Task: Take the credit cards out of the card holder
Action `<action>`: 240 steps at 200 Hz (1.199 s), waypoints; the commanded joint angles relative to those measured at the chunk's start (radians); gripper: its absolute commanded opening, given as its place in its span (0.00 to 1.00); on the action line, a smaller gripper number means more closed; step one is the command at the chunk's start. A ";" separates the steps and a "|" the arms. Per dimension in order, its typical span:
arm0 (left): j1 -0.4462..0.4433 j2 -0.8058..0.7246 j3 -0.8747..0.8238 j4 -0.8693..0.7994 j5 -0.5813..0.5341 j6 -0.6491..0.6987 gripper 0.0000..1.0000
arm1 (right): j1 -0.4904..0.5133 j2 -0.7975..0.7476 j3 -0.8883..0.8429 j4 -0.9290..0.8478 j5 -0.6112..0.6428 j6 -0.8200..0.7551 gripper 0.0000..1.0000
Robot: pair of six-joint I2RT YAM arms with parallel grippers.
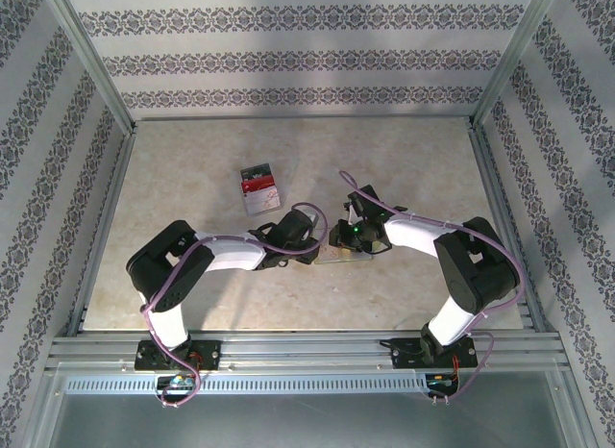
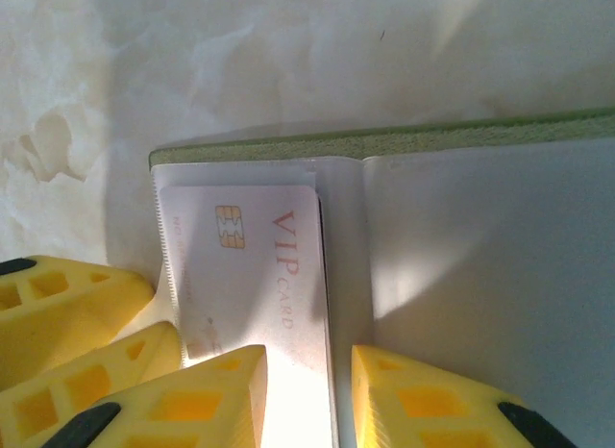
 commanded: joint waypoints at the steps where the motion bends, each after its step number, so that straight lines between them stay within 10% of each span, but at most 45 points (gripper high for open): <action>1: -0.014 0.021 0.023 0.019 0.024 0.013 0.25 | -0.009 0.013 -0.024 0.049 -0.050 0.019 0.29; 240: -0.014 0.040 0.040 -0.016 0.018 0.013 0.09 | -0.053 -0.034 -0.161 0.406 -0.312 0.147 0.29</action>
